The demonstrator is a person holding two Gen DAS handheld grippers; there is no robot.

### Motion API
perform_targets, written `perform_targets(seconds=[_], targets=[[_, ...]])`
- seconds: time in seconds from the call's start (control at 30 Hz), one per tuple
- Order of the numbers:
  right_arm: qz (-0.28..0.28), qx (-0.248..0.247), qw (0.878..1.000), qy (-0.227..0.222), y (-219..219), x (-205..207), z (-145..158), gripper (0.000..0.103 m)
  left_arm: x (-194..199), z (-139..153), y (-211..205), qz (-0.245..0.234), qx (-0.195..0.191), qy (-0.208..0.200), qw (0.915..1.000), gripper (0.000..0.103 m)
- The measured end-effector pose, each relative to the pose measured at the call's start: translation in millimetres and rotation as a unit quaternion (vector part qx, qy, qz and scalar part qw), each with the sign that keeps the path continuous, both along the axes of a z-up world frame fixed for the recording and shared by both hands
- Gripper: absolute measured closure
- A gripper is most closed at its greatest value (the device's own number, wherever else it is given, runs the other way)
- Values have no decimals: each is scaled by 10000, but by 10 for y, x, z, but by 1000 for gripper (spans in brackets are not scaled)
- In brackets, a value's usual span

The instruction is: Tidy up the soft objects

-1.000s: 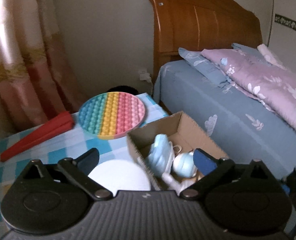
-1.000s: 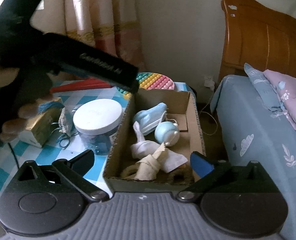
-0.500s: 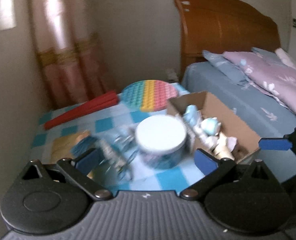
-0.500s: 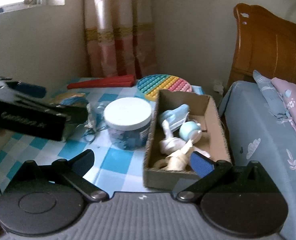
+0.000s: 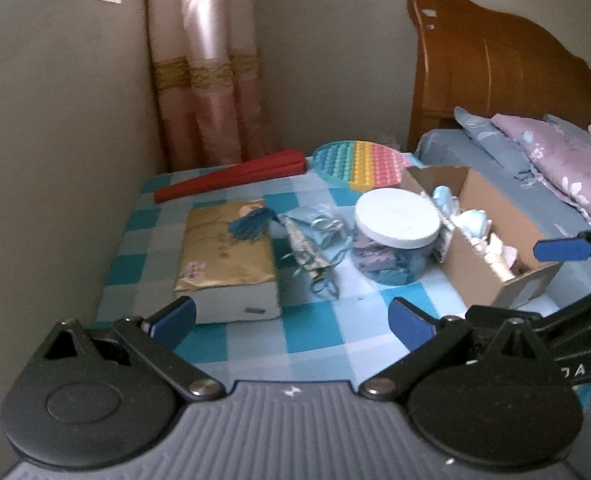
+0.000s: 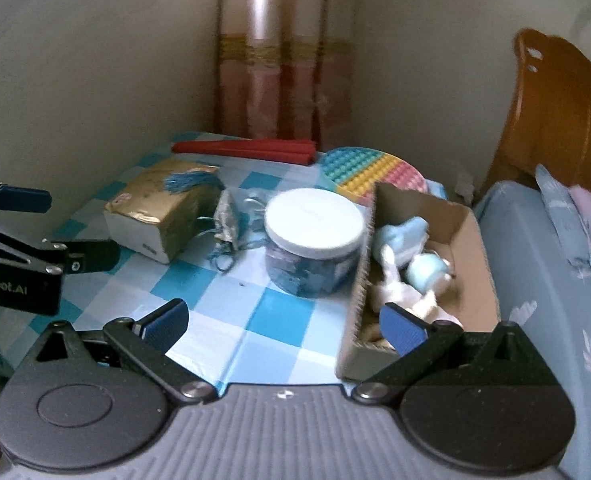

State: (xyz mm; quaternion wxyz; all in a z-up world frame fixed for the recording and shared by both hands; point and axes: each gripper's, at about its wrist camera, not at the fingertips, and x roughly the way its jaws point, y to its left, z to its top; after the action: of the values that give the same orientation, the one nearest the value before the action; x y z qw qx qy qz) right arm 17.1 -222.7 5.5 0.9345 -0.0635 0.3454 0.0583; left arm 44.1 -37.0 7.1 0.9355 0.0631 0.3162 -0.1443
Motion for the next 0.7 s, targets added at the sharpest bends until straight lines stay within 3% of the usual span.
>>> perform_targets(seconds=[0.33, 0.47, 0.7], targets=[[347, -167, 9993, 36, 243, 203, -7, 0, 126, -70, 247, -3, -2, 69, 10000, 1], [352, -170, 9992, 61, 235, 225, -37, 0, 224, -58, 208, -125, 164, 23, 9998, 1], [366, -100, 9993, 15, 135, 172, -88, 0, 448, 62, -7, -438, 96, -15, 9990, 1]])
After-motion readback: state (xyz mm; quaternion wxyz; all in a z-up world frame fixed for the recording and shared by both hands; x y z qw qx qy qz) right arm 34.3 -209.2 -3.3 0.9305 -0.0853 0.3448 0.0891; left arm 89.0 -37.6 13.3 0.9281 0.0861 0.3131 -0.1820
